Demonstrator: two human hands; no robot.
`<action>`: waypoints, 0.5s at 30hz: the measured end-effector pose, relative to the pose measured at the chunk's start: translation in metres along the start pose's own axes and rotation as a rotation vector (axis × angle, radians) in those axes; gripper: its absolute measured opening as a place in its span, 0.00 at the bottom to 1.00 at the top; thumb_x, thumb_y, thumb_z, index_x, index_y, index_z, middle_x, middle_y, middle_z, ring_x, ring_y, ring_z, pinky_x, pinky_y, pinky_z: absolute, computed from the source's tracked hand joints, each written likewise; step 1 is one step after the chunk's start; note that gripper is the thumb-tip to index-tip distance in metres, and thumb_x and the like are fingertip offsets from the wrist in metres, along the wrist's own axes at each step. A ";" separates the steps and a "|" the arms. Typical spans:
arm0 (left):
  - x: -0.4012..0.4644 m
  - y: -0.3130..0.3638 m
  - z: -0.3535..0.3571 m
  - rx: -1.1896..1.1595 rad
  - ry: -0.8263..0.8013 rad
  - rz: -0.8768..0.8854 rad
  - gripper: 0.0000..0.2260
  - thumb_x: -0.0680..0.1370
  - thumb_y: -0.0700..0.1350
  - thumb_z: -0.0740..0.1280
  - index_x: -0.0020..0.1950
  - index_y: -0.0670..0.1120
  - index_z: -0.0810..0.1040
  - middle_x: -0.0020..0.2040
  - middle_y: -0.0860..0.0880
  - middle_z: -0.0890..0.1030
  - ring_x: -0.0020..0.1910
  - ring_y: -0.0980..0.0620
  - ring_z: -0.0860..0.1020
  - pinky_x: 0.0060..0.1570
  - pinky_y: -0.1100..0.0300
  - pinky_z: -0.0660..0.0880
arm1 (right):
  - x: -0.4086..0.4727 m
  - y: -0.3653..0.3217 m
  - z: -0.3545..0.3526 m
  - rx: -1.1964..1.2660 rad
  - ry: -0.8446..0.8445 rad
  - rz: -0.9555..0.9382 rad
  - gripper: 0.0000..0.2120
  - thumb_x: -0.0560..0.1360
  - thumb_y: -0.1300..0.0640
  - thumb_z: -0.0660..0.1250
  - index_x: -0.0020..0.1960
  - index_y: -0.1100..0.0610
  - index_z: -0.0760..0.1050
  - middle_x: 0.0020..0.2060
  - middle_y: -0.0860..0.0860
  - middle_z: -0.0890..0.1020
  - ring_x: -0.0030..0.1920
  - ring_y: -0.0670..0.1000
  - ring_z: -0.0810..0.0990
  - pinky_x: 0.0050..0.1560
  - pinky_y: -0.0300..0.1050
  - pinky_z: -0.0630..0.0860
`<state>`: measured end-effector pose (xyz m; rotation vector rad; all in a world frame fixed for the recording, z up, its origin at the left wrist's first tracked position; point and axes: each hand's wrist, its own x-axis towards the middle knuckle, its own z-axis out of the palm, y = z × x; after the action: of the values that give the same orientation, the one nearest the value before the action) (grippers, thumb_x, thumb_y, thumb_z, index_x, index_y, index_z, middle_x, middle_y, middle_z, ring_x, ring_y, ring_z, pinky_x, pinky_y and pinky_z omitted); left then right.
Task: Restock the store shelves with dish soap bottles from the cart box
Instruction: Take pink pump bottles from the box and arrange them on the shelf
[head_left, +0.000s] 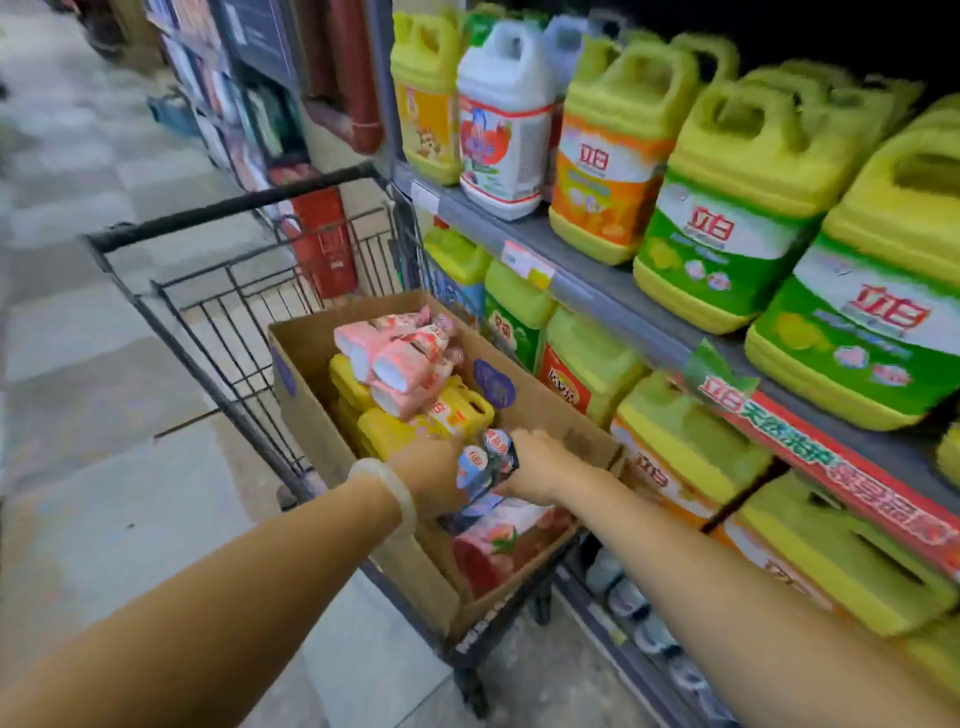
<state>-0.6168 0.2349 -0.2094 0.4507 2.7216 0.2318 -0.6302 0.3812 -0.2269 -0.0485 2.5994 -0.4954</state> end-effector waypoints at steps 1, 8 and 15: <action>0.009 -0.002 0.005 -0.009 -0.045 -0.009 0.20 0.78 0.50 0.63 0.68 0.43 0.70 0.63 0.42 0.76 0.63 0.42 0.73 0.61 0.55 0.69 | 0.010 0.005 0.007 0.009 -0.024 0.029 0.27 0.71 0.49 0.70 0.63 0.60 0.66 0.58 0.61 0.72 0.59 0.62 0.74 0.55 0.51 0.74; 0.098 -0.043 0.082 -0.141 -0.315 -0.107 0.24 0.74 0.54 0.63 0.67 0.44 0.70 0.62 0.44 0.77 0.62 0.43 0.75 0.60 0.53 0.72 | 0.064 0.033 0.054 0.177 -0.113 0.309 0.27 0.73 0.49 0.66 0.68 0.59 0.65 0.65 0.58 0.72 0.65 0.58 0.71 0.60 0.45 0.69; 0.157 -0.059 0.132 -0.429 -0.600 -0.248 0.21 0.79 0.50 0.63 0.66 0.37 0.73 0.63 0.40 0.76 0.64 0.43 0.75 0.58 0.57 0.71 | 0.093 0.048 0.092 0.520 -0.131 0.731 0.27 0.74 0.53 0.68 0.68 0.63 0.66 0.65 0.58 0.72 0.64 0.54 0.73 0.56 0.40 0.70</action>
<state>-0.7206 0.2456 -0.3955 0.0402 2.0372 0.5061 -0.6662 0.3833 -0.3612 0.9594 2.0762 -0.8158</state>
